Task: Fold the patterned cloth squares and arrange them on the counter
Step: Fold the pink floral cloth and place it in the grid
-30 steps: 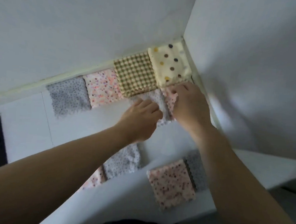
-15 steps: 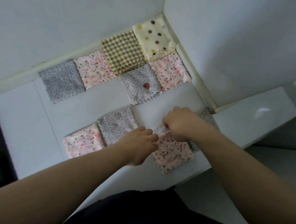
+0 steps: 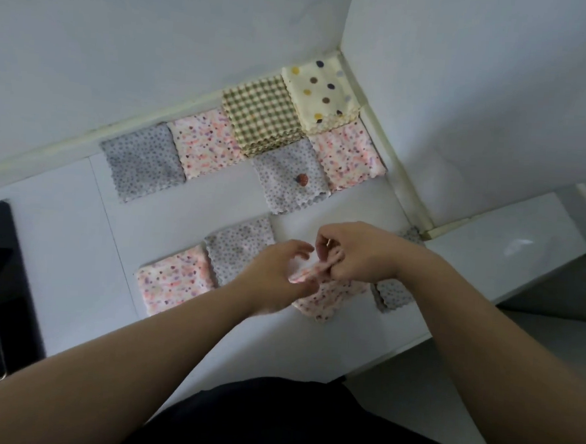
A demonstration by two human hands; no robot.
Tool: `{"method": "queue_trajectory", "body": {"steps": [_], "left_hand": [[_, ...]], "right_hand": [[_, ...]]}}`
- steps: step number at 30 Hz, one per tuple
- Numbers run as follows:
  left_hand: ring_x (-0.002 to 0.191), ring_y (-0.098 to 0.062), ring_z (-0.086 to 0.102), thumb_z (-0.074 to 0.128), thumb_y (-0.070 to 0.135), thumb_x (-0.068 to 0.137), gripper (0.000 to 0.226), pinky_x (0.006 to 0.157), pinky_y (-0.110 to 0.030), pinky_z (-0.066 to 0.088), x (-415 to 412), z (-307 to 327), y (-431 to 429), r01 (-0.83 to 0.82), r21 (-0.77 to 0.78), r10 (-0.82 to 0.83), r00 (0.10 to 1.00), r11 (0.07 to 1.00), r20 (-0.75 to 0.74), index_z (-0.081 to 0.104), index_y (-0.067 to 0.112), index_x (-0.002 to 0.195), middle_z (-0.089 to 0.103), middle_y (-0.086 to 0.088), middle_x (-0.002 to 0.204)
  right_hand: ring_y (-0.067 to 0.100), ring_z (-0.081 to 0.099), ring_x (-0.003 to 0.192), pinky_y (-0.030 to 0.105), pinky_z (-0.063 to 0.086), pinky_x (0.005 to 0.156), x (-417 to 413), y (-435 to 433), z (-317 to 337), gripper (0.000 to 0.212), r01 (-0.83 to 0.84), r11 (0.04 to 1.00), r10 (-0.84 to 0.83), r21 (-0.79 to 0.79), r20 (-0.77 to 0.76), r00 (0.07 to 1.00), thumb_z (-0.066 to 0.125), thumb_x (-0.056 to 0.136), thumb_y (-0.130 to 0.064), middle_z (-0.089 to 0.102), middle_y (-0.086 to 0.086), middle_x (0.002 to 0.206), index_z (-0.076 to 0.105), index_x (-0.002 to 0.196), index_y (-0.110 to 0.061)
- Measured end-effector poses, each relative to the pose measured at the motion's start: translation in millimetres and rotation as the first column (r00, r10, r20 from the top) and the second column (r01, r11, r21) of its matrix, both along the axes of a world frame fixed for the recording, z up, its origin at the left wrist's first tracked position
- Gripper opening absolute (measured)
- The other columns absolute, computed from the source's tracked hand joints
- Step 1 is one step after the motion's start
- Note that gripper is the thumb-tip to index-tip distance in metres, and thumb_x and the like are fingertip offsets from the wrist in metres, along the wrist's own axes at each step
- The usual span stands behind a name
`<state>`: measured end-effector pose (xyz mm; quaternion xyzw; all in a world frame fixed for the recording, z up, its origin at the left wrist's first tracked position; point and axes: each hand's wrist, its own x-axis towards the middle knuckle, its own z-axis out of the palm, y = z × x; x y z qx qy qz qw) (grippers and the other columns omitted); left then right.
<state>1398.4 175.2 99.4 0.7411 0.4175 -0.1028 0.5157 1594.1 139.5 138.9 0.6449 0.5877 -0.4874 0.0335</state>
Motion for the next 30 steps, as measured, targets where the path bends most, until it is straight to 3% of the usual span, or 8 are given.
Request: {"method": "queue_trajectory", "body": {"steps": [2,5,8,11,14,19,25,30], "left_hand": [[0.085,-0.011,0.063,0.077,0.038,0.085,0.021,0.07,-0.026,0.044,-6.1,2.7,8.3,-0.149,-0.068,0.151,0.988,0.986,0.019,0.071,0.026,0.101,0.072,0.005,0.094],[0.058,-0.007,0.055,0.083,0.03,0.082,0.018,0.056,-0.019,0.042,-29.6,5.8,18.1,-0.403,-0.202,0.422,0.905,0.893,0.059,0.073,0.015,0.086,0.065,0.005,0.066],[0.077,-0.015,0.067,0.085,0.015,0.079,0.015,0.079,-0.032,0.056,-62.3,8.1,25.8,-0.599,-0.371,0.667,0.74,0.71,0.083,0.077,0.011,0.09,0.075,-0.005,0.081],[0.093,-0.024,0.072,0.075,0.008,0.088,0.014,0.084,-0.037,0.06,-92.5,13.6,27.1,-0.702,-0.449,0.804,0.59,0.553,0.067,0.076,0.009,0.102,0.078,-0.012,0.098],[0.095,-0.027,0.073,0.069,0.014,0.095,0.015,0.087,-0.04,0.06,-117.5,17.1,26.4,-0.788,-0.402,0.873,0.483,0.466,0.067,0.076,0.007,0.106,0.078,-0.012,0.1],[0.094,-0.031,0.071,0.063,0.03,0.099,0.018,0.084,-0.045,0.061,-151.2,0.6,26.1,-0.923,-0.23,0.948,0.318,0.308,-0.008,0.076,0.018,0.095,0.076,-0.009,0.1],[0.084,-0.022,0.064,0.047,0.034,0.104,0.017,0.077,-0.045,0.058,-170.6,-15.9,22.5,-0.93,0.103,0.936,0.349,0.353,-0.054,0.062,0.027,0.098,0.067,0.002,0.095],[0.086,-0.023,0.062,0.043,0.034,0.105,0.015,0.076,-0.04,0.055,-173.6,-27.8,25.6,-0.861,0.256,0.898,0.43,0.44,-0.096,0.056,0.026,0.106,0.062,0.008,0.087]], "right_hand": [[0.001,0.06,0.073,0.015,0.042,0.06,-1.7,-0.7,-0.2,0.03,0.138,0.989,-0.133,0.051,-0.083,0.988,0.076,0.08,-0.018,0.066,-0.013,0.087,0.065,0.105,-0.031],[-0.002,0.06,0.066,0.012,0.041,0.058,-9.1,1.7,-7.0,0.023,0.247,0.962,-0.232,0.117,-0.129,0.964,0.081,0.082,-0.024,0.07,-0.008,0.081,0.073,0.104,-0.027],[0.002,0.058,0.059,0.022,0.04,0.056,-27.3,8.6,-14.1,0.013,0.318,0.937,-0.296,0.145,-0.154,0.943,0.078,0.088,-0.031,0.069,-0.002,0.071,0.076,0.086,-0.018],[0.018,0.073,0.074,0.037,0.062,0.07,-53.7,13.7,-18.0,0.015,0.497,0.867,-0.464,0.023,-0.325,0.824,0.073,0.093,-0.026,0.076,0.005,0.081,0.075,0.09,-0.011],[0.025,0.076,0.084,0.049,0.063,0.077,-84.9,19.9,-23.1,0.017,0.625,0.77,-0.603,-0.125,-0.463,0.65,0.069,0.096,-0.022,0.078,0.009,0.091,0.075,0.097,-0.006],[0.028,0.076,0.083,0.045,0.063,0.075,-141.3,38.3,-37.7,0.01,0.619,0.698,-0.711,-0.361,-0.458,0.534,0.07,0.096,-0.019,0.076,0.013,0.097,0.07,0.1,-0.01],[0.025,0.075,0.076,0.046,0.064,0.066,-188.0,50.9,-60.8,0.011,0.502,0.842,-0.54,-0.198,-0.343,0.769,0.072,0.094,-0.019,0.075,0.008,0.085,0.07,0.084,-0.013],[0.014,0.065,0.061,0.02,0.039,0.043,-200.3,55.3,-67.2,0.02,0.327,0.944,-0.323,0.034,-0.099,0.941,0.067,0.096,-0.032,0.069,0.001,0.075,0.063,0.084,-0.017]]}}
